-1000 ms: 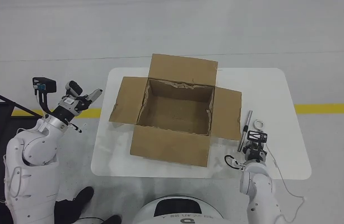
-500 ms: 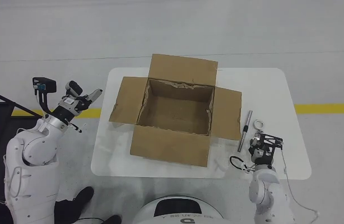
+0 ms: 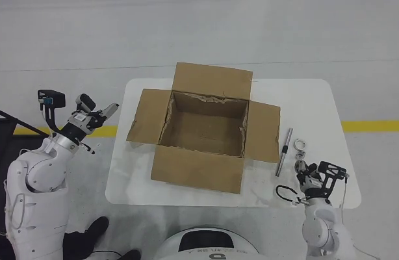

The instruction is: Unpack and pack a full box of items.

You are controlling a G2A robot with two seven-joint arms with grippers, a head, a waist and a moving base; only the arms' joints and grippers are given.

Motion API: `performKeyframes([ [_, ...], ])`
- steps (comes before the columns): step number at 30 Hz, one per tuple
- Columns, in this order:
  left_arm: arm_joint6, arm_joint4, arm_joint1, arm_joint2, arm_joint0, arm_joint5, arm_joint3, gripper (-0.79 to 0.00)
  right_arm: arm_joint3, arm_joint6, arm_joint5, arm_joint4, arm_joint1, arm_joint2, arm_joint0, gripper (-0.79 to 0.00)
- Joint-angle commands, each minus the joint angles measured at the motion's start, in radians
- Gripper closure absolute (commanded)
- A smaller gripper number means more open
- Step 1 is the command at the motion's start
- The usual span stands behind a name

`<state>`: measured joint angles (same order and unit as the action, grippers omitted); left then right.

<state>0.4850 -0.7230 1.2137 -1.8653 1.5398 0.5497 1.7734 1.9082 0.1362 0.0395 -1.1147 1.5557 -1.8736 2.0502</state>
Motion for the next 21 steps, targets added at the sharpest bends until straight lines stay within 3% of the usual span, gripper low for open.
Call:
performKeyframes([
  [1, 0.001, 0.0, 0.0, 0.0, 0.0, 0.0, 0.0, -0.785, 0.042, -0.025, 0.051, 0.131, -0.001, -0.019, -0.008, 0.0],
  [3, 0.001, 0.0, 0.0, 0.0, 0.0, 0.0, 0.0, -0.785, 0.138, -0.037, 0.133, 0.188, -0.001, -0.007, 0.019, 0.0],
  [6, 0.001, 0.0, 0.0, 0.0, 0.0, 0.0, 0.0, -0.785, 0.296, -0.021, 0.155, 0.155, -0.001, 0.061, 0.05, 0.0],
  [11, 0.001, 0.0, 0.0, 0.0, 0.0, 0.0, 0.0, -0.785, 0.442, 0.112, 0.128, -0.068, -0.004, 0.278, 0.02, 0.0],
  [16, 0.001, 0.0, 0.0, 0.0, 0.0, 0.0, 0.0, -0.785, 0.346, 0.276, 0.028, -0.321, 0.001, 0.551, -0.16, 0.0],
  [21, 0.001, 0.0, 0.0, 0.0, 0.0, 0.0, 0.0, -0.785, 0.09, 0.425, -0.136, -0.446, 0.025, 0.731, -0.415, 0.0],
])
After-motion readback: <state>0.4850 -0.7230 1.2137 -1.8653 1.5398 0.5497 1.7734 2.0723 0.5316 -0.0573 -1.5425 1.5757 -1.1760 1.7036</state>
